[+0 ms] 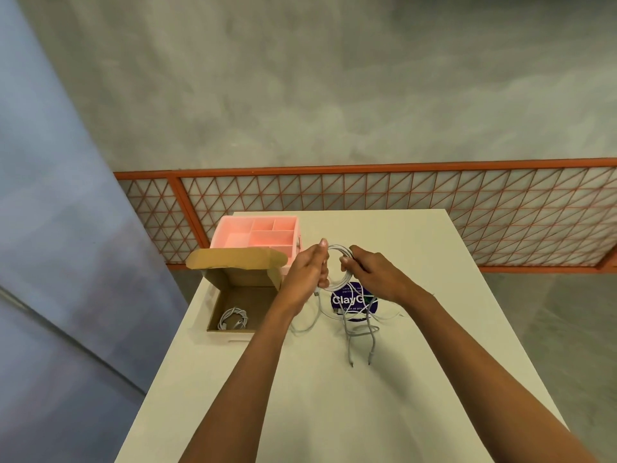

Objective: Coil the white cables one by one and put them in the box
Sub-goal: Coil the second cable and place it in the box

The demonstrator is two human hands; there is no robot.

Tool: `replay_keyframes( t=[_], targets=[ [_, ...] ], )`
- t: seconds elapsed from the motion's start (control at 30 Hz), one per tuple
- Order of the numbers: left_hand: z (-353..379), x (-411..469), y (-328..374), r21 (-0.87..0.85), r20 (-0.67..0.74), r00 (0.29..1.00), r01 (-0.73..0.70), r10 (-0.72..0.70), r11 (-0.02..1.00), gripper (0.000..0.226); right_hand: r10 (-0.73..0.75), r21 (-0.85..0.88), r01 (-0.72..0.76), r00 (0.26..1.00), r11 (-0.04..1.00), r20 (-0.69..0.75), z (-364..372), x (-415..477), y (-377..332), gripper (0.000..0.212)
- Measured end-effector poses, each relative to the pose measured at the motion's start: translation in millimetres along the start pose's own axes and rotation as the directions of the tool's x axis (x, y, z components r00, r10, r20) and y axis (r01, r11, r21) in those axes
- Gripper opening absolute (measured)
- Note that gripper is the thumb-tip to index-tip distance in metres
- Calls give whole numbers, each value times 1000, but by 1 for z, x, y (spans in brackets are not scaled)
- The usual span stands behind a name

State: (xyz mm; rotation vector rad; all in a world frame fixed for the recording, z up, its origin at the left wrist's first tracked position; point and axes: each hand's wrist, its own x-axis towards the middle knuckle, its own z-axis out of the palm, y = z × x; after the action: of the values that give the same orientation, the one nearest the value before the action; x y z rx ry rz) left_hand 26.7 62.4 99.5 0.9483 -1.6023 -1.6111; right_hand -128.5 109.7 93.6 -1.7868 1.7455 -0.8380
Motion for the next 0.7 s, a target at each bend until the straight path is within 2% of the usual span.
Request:
replay_keyframes(
  t=[0.13, 0.3, 0.37, 0.47, 0.57, 0.7],
  targets=[
    [-11, 3, -1, -69, -88, 996, -35, 29, 997, 30, 39, 226, -54, 997, 973, 69, -14, -6, 12, 20],
    [-21, 7, 7, -239, -120, 992, -69, 41, 968, 32, 68, 206, -96, 988, 974, 137, -11, -13, 35, 21],
    [-22, 8, 8, -262, -98, 995, -58, 34, 963, 32, 120, 260, -152, 984, 953, 135, -3, -14, 40, 22],
    [-20, 6, 6, -259, -4, 1000, -18, 17, 966, 33, 233, 390, -212, 972, 896, -7, 1, -9, 43, 26],
    [-19, 1, 3, -222, 98, 995, 34, -12, 974, 34, 329, 528, -181, 922, 830, -202, -9, 1, 40, 23],
    [-14, -4, 3, -193, 158, 987, 60, -29, 979, 37, 367, 730, -78, 897, 680, -246, -22, 12, 23, 18]
  ],
)
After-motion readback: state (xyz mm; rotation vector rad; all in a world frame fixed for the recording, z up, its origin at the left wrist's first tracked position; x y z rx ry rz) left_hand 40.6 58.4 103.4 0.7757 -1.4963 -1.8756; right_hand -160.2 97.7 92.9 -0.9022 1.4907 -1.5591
